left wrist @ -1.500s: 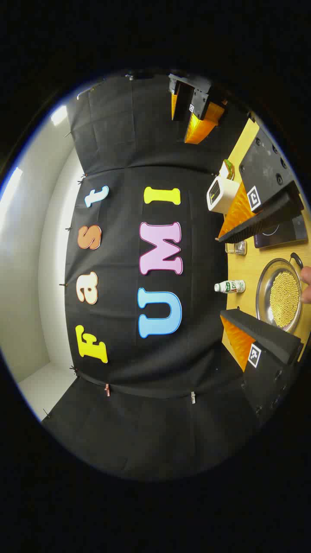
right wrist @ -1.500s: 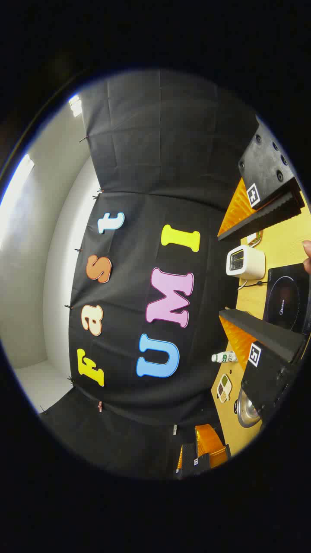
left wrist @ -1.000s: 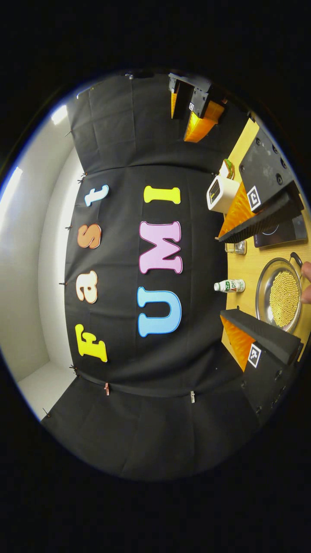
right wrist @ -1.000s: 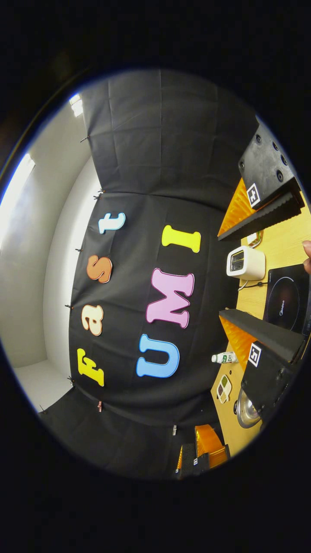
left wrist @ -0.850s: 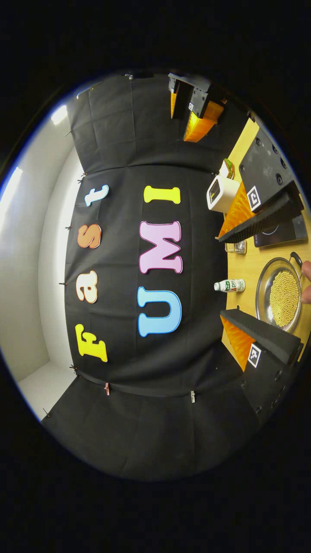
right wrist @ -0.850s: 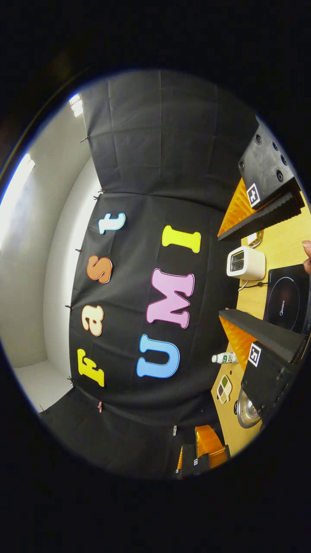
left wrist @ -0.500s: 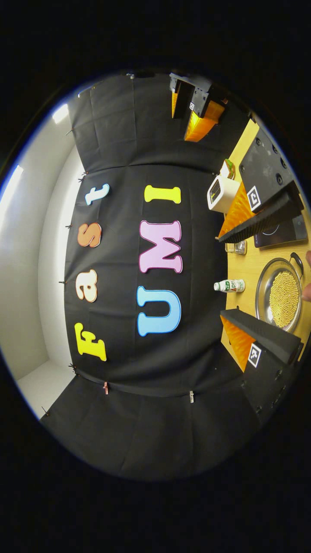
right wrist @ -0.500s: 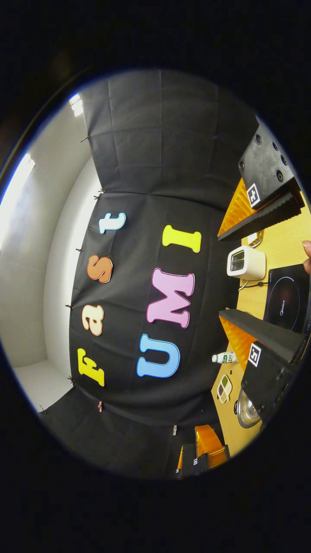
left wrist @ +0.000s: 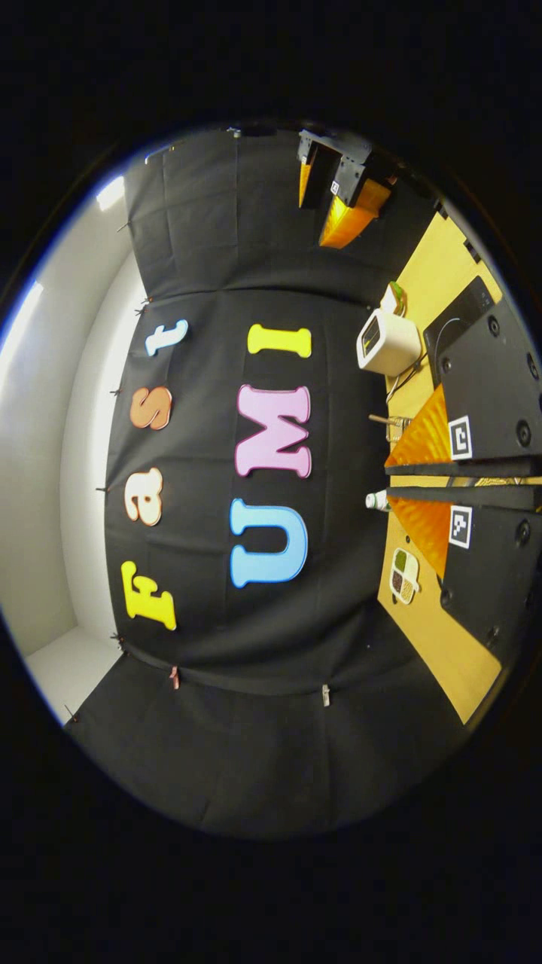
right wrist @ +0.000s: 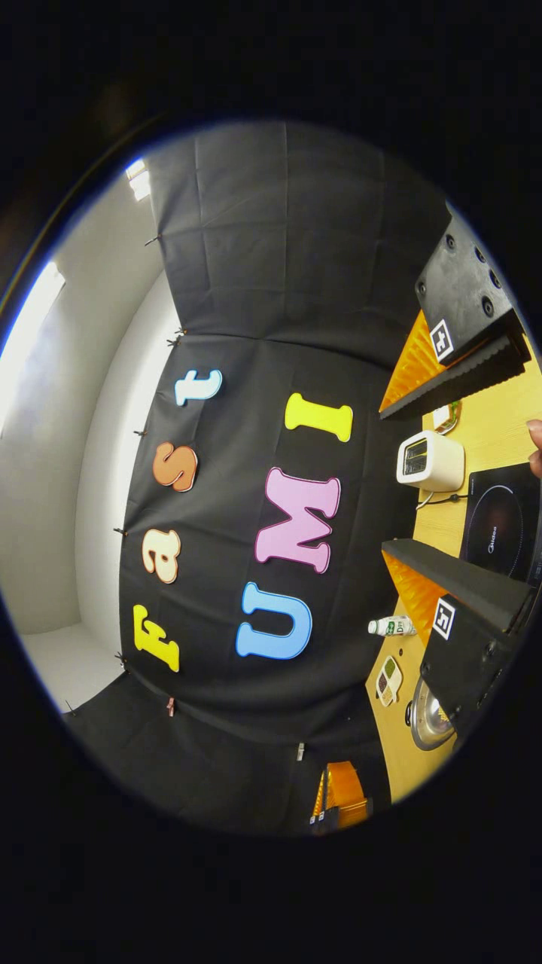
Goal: First push the handle of the pot to place it horizontally, then grasp the pot with both hands and set it on the induction cooktop.
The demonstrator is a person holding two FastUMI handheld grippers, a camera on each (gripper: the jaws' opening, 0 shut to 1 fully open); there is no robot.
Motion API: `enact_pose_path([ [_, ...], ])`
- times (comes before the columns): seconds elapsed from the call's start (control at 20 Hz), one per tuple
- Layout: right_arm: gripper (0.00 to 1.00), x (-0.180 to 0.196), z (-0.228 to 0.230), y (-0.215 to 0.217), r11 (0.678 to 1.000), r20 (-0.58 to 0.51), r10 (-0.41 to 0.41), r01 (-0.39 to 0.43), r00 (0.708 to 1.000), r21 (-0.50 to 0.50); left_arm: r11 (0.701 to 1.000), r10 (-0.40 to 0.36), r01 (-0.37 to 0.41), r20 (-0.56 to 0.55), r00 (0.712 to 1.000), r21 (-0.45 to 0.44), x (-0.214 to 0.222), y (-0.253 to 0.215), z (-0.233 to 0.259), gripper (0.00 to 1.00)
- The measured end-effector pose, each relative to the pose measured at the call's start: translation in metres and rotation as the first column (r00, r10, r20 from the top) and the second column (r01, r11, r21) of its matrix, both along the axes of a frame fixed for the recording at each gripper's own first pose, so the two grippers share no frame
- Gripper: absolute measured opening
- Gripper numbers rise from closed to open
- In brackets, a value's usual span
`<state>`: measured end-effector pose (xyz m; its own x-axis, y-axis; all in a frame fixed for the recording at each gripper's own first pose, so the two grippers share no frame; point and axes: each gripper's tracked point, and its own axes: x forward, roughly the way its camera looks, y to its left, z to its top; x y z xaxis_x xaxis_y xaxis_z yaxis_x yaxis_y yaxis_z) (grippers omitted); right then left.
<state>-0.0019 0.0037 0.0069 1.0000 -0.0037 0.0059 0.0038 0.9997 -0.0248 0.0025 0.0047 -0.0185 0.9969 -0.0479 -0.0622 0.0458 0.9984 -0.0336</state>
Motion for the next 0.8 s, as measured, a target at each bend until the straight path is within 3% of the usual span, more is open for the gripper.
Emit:
enact_pose_path([
  [0.25, 0.97, 0.001, 0.0, 0.006, 1.0, 0.002, 0.008, -0.008, 1.0, 0.0, 0.998, -0.062, 0.06, -0.152, 0.986, -0.018, -0.003, 0.005, -0.041, 0.05],
  [0.4, 0.97, 0.0, -0.001, 0.005, 1.0, -0.004, 0.006, -0.006, 1.0, 0.002, 0.994, -0.113, 0.11, -0.301, 0.947, -0.027, -0.003, 0.002, -0.084, 0.05],
  [0.65, 0.98, -0.005, -0.007, -0.006, 1.0, -0.019, -0.029, 0.03, 0.999, 0.01, 0.979, -0.182, 0.2, -0.539, 0.822, -0.024, -0.016, -0.003, -0.159, 0.05],
  [0.8, 0.98, -0.007, -0.013, -0.011, 0.999, -0.032, -0.043, 0.043, 0.999, -0.007, 0.965, -0.238, 0.248, -0.685, 0.689, -0.087, -0.036, -0.01, -0.208, 0.05],
])
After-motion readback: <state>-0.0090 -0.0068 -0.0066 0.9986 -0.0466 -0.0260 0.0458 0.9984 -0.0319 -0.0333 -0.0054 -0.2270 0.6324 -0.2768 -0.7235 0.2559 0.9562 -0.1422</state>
